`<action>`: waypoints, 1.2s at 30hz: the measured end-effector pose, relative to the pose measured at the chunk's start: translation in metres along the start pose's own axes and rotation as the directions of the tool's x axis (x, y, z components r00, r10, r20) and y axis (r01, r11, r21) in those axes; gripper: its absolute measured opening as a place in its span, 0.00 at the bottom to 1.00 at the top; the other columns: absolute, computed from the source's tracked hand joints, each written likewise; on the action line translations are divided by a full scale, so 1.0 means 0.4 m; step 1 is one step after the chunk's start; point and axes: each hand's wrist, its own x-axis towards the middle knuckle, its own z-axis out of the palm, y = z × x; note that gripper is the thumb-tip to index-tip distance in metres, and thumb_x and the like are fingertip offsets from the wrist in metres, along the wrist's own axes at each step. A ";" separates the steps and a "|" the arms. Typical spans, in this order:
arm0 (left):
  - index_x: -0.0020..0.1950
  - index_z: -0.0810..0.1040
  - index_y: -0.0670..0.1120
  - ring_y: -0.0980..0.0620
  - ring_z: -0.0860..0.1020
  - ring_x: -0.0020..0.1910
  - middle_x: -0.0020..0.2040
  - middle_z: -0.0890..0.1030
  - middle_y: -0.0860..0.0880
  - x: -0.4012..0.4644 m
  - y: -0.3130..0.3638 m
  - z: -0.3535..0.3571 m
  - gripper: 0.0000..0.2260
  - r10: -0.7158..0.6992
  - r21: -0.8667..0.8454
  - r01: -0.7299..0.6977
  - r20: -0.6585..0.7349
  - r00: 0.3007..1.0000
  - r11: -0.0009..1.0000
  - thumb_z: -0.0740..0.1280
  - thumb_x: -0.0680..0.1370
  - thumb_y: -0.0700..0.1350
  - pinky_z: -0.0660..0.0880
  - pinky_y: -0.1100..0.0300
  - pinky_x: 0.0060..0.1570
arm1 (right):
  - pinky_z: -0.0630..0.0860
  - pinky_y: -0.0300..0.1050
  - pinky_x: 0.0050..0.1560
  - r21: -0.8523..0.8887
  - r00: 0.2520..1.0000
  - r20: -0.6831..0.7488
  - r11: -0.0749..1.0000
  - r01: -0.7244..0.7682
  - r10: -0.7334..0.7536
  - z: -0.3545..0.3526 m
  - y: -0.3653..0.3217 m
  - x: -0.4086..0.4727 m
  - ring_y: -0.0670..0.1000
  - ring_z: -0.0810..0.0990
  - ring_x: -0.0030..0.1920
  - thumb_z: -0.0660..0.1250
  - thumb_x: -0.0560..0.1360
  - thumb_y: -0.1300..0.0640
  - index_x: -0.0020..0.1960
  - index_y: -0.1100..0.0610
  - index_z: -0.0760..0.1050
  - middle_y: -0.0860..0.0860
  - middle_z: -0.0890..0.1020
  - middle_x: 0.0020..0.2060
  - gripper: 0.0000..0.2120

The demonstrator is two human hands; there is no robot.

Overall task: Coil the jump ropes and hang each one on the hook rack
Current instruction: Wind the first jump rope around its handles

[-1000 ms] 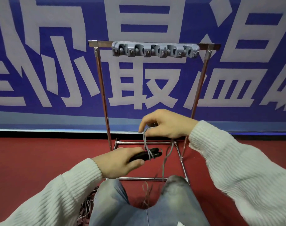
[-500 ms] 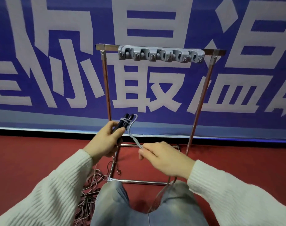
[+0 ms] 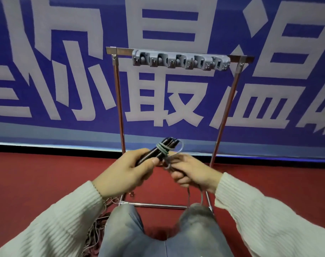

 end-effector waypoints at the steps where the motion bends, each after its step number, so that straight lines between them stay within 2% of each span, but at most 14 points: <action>1: 0.46 0.73 0.46 0.54 0.63 0.23 0.31 0.71 0.49 0.008 -0.013 0.002 0.09 -0.084 -0.066 0.081 -0.039 0.996 0.995 0.63 0.85 0.46 0.60 0.64 0.23 | 0.58 0.39 0.25 -0.122 0.999 -0.045 0.992 0.017 -0.023 0.012 0.020 -0.001 0.45 0.59 0.25 0.56 0.86 0.53 0.47 0.52 0.74 0.45 0.65 0.27 0.13; 5: 0.53 0.70 0.47 0.53 0.62 0.23 0.33 0.72 0.47 0.042 -0.084 0.004 0.05 -0.342 -0.282 0.297 -0.124 0.932 0.912 0.63 0.85 0.47 0.57 0.66 0.25 | 0.70 0.48 0.37 -0.789 0.975 -0.077 0.610 0.069 -0.210 0.038 0.003 -0.034 0.45 0.73 0.31 0.56 0.84 0.42 0.45 0.53 0.76 0.44 0.75 0.27 0.19; 6: 0.57 0.72 0.48 0.52 0.65 0.22 0.33 0.73 0.47 0.048 -0.100 0.003 0.04 -0.328 -0.173 0.301 -0.159 0.931 0.938 0.63 0.85 0.47 0.60 0.64 0.23 | 0.70 0.49 0.39 -0.884 0.977 -0.049 0.464 0.054 -0.207 0.044 -0.013 -0.042 0.49 0.76 0.35 0.56 0.83 0.40 0.43 0.53 0.73 0.46 0.77 0.30 0.19; 8: 0.63 0.74 0.53 0.49 0.78 0.29 0.39 0.81 0.47 0.054 -0.120 0.011 0.08 -0.182 0.310 0.222 -0.153 0.971 0.925 0.63 0.84 0.47 0.72 0.58 0.28 | 0.67 0.49 0.41 -0.984 0.977 0.069 0.146 0.100 -0.202 0.058 -0.055 -0.046 0.57 0.79 0.44 0.57 0.83 0.42 0.42 0.51 0.67 0.50 0.81 0.39 0.16; 10: 0.64 0.74 0.55 0.45 0.83 0.47 0.51 0.84 0.49 0.047 -0.129 0.037 0.10 -0.136 0.683 0.069 0.045 0.990 0.727 0.62 0.84 0.50 0.74 0.55 0.43 | 0.68 0.48 0.41 -0.988 0.981 0.147 0.033 0.152 -0.123 0.054 -0.110 -0.033 0.56 0.79 0.44 0.60 0.82 0.46 0.44 0.50 0.74 0.51 0.83 0.42 0.12; 11: 0.63 0.74 0.55 0.44 0.82 0.49 0.51 0.84 0.49 0.037 -0.126 0.049 0.09 -0.157 0.743 -0.002 0.144 0.977 0.670 0.61 0.84 0.52 0.72 0.55 0.45 | 0.70 0.47 0.41 -0.981 0.984 0.166 0.094 0.171 -0.063 0.044 -0.135 -0.022 0.52 0.79 0.41 0.64 0.81 0.48 0.45 0.51 0.77 0.49 0.83 0.40 0.10; 13: 0.57 0.75 0.52 0.47 0.79 0.42 0.45 0.82 0.49 0.012 -0.108 0.057 0.07 -0.128 0.711 -0.144 0.315 0.940 0.689 0.62 0.83 0.53 0.71 0.55 0.42 | 0.75 0.47 0.44 -0.900 0.975 0.221 0.389 0.196 0.021 0.005 -0.170 0.000 0.48 0.80 0.40 0.72 0.77 0.52 0.47 0.52 0.81 0.48 0.84 0.39 0.04; 16: 0.55 0.77 0.46 0.57 0.70 0.30 0.35 0.74 0.52 -0.024 -0.060 0.034 0.09 0.030 0.339 -0.164 0.367 0.930 0.926 0.63 0.84 0.50 0.69 0.62 0.33 | 0.76 0.48 0.50 -0.585 0.971 0.227 0.786 0.199 -0.077 -0.048 -0.170 0.011 0.50 0.79 0.42 0.75 0.76 0.54 0.49 0.54 0.80 0.57 0.83 0.45 0.05; 19: 0.53 0.79 0.45 0.55 0.65 0.26 0.32 0.70 0.49 -0.050 -0.020 0.001 0.10 0.048 -0.129 -0.012 0.284 0.958 0.992 0.65 0.82 0.51 0.63 0.64 0.25 | 0.69 0.46 0.32 -0.414 0.988 0.128 0.900 0.136 -0.091 -0.050 -0.107 0.007 0.50 0.71 0.31 0.69 0.81 0.51 0.47 0.53 0.80 0.57 0.76 0.34 0.07; 24: 0.47 0.81 0.46 0.54 0.62 0.23 0.33 0.70 0.45 -0.049 0.000 -0.034 0.13 -0.051 -0.344 0.079 0.089 0.995 0.936 0.69 0.76 0.56 0.57 0.65 0.25 | 0.57 0.38 0.25 -0.220 1.000 0.018 0.975 0.020 -0.017 0.039 0.006 -0.013 0.46 0.59 0.24 0.59 0.82 0.39 0.40 0.55 0.77 0.47 0.66 0.25 0.23; 28: 0.51 0.79 0.41 0.55 0.59 0.23 0.34 0.70 0.45 -0.018 -0.016 -0.042 0.13 -0.220 -0.545 0.147 -0.070 0.973 0.825 0.67 0.81 0.52 0.56 0.68 0.23 | 0.59 0.37 0.23 -0.193 0.992 -0.089 0.979 0.071 -0.089 0.067 0.046 -0.019 0.45 0.58 0.22 0.53 0.86 0.46 0.45 0.58 0.73 0.46 0.63 0.24 0.20; 31: 0.52 0.74 0.41 0.54 0.61 0.22 0.34 0.71 0.45 0.017 -0.059 -0.056 0.12 -0.359 -0.486 0.228 -0.193 0.913 0.844 0.63 0.84 0.50 0.57 0.68 0.22 | 0.65 0.40 0.31 -0.521 0.981 -0.075 0.845 0.116 -0.181 0.059 0.046 -0.033 0.45 0.65 0.28 0.61 0.84 0.46 0.45 0.55 0.75 0.49 0.70 0.29 0.15; 34: 0.56 0.70 0.44 0.49 0.70 0.23 0.35 0.79 0.43 0.038 -0.126 -0.062 0.09 -0.359 0.060 0.389 -0.276 0.892 0.919 0.65 0.84 0.49 0.64 0.63 0.22 | 0.71 0.47 0.37 -0.867 0.966 0.063 0.466 0.178 -0.252 0.031 -0.002 -0.049 0.47 0.73 0.32 0.62 0.82 0.46 0.46 0.55 0.77 0.50 0.78 0.32 0.14; 36: 0.57 0.72 0.48 0.48 0.79 0.32 0.41 0.82 0.47 0.032 -0.155 -0.032 0.08 -0.274 0.509 0.278 -0.086 0.958 0.815 0.64 0.83 0.51 0.71 0.58 0.31 | 0.74 0.51 0.41 -0.947 0.956 0.156 0.238 0.217 -0.250 0.020 -0.064 -0.046 0.50 0.77 0.36 0.60 0.83 0.44 0.47 0.53 0.78 0.48 0.80 0.35 0.15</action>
